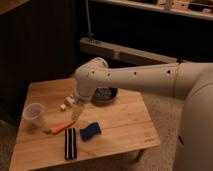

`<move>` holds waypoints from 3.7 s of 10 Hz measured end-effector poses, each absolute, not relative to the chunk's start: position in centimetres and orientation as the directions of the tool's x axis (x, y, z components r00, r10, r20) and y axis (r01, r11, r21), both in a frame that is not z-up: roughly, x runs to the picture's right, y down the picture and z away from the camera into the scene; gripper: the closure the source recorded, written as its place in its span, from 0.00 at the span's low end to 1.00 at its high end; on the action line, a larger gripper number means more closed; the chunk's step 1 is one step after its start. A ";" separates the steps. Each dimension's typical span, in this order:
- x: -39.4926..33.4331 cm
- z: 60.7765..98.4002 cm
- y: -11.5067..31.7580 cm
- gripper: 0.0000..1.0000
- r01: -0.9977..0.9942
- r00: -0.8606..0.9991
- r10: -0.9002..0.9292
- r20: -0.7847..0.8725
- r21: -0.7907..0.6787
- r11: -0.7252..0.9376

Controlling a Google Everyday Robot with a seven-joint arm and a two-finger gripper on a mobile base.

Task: Pick up the ceramic cup

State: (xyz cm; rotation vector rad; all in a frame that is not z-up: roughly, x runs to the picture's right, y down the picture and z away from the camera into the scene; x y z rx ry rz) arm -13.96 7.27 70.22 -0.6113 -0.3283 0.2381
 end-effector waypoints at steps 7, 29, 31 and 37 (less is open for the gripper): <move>-14.0 70.2 7.3 0.20 -0.121 0.921 0.313 0.230 -0.595 0.794; -26.7 72.4 0.5 0.20 -0.141 0.921 0.340 0.189 -0.653 0.744; -29.4 73.5 0.5 0.20 -0.115 0.916 0.340 0.214 -0.670 0.733; -34.5 76.2 1.9 0.20 -0.050 0.908 0.322 0.268 -0.694 0.718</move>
